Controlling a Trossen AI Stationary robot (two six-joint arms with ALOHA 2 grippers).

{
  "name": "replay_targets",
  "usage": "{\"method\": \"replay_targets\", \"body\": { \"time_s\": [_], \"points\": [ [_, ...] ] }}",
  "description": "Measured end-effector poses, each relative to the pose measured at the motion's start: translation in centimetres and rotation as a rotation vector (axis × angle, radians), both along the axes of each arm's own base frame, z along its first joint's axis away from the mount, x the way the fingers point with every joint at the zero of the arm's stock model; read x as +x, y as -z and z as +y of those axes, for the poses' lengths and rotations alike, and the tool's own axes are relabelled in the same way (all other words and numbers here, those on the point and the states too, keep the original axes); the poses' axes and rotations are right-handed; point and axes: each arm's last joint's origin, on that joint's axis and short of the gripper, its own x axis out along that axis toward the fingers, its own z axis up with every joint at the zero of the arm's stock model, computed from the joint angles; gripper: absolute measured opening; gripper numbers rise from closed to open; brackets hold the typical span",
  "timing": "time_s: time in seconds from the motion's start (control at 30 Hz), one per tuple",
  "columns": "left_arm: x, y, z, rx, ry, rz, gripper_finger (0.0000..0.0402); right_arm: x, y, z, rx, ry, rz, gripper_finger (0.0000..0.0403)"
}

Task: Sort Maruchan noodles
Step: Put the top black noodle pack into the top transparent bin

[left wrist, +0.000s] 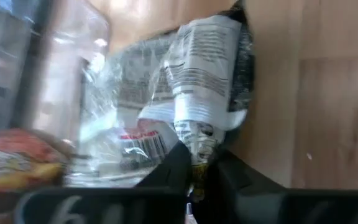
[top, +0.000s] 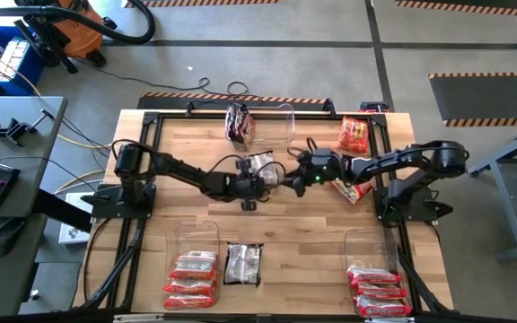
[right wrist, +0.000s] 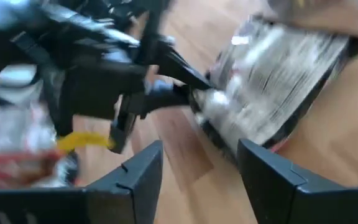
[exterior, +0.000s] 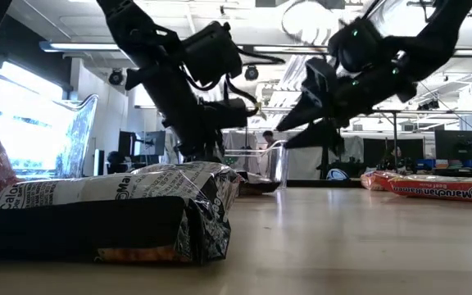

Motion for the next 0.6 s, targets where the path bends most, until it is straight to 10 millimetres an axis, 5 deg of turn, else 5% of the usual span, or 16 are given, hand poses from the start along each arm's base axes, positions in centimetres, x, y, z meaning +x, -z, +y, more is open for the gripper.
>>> {"method": "replay_targets", "body": {
  "time_s": [0.3,0.6],
  "points": [
    [0.0,-0.3,-2.8,0.086,-0.046,-0.073,0.0004,0.1,2.7,-2.7,0.384,0.116,0.032,0.0191],
    [-0.4,-0.4,-5.1,0.067,-0.159,-0.195,0.0002,1.7,5.7,-3.3,0.78,0.15,-0.082,0.0191]
  ]
}}
